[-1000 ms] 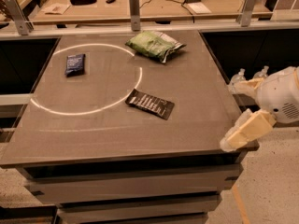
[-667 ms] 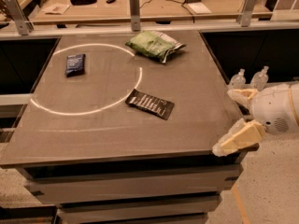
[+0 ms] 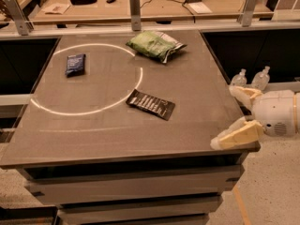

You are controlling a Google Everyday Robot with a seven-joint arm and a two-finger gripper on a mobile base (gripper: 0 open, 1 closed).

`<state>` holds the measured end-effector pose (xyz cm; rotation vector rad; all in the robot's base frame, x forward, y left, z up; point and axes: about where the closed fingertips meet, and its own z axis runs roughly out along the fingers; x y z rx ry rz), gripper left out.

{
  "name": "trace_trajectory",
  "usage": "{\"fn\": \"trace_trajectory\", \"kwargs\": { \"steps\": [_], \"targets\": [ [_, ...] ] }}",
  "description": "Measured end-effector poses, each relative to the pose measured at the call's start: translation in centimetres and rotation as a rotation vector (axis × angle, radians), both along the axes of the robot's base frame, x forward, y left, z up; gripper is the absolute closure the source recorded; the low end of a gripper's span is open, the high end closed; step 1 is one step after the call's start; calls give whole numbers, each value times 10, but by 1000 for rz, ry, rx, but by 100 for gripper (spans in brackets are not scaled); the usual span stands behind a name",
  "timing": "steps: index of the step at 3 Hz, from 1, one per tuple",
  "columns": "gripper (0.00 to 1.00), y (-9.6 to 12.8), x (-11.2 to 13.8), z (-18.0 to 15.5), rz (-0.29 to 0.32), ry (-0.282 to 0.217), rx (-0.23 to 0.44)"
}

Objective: Move rxbar chocolate near green jalapeno chip bag

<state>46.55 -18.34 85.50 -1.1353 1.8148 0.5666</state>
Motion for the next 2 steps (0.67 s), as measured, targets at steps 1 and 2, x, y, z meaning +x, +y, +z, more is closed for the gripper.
{"fn": "trace_trajectory", "kwargs": {
  "steps": [1,2],
  "targets": [
    [0,9,1,-11,-26,48,-32],
    [0,27,6,-20,-29,113,-101]
  ]
}}
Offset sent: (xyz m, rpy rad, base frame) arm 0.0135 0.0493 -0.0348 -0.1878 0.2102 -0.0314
